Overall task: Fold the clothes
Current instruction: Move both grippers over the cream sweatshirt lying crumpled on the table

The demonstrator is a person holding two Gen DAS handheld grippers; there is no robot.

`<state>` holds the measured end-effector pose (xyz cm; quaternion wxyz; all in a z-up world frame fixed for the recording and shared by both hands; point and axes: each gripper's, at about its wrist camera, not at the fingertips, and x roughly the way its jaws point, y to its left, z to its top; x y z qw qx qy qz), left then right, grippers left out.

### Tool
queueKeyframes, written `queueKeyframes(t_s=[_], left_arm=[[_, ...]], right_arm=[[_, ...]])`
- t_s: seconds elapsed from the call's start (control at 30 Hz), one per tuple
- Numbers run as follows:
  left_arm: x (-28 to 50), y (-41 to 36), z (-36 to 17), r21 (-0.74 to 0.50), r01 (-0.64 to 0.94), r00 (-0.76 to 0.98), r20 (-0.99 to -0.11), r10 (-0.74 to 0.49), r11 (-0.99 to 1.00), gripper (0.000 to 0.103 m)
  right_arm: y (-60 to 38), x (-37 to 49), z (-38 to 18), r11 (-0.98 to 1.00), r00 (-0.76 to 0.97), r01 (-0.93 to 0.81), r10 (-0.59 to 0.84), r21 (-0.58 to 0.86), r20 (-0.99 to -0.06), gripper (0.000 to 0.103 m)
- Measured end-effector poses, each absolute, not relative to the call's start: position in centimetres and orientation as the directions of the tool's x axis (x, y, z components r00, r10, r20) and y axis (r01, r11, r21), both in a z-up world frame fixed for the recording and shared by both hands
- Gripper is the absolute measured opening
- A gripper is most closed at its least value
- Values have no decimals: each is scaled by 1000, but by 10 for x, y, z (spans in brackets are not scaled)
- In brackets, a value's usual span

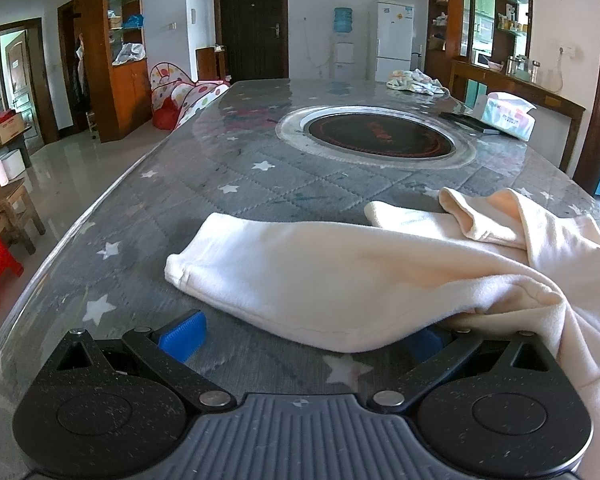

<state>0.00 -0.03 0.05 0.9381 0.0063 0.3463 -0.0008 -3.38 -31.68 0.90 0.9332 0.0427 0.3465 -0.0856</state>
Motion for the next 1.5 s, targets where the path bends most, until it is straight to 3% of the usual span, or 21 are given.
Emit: queueKeyframes(t_s=[0.47, 0.97, 1.5], left_arm=[[-26, 0, 4, 14, -16, 743, -669, 21, 1000, 103], [-53, 9, 19, -51, -65, 711, -703, 10, 997, 103], [-60, -28, 64, -140, 69, 753, -642, -144, 988, 103]], right_arm=[[-338, -72, 34, 954, 776, 265, -125, 140, -618, 103], [-328, -81, 49, 967, 812, 188, -53, 174, -581, 103], [-308, -86, 51, 980, 817, 100, 17, 170, -577, 103]])
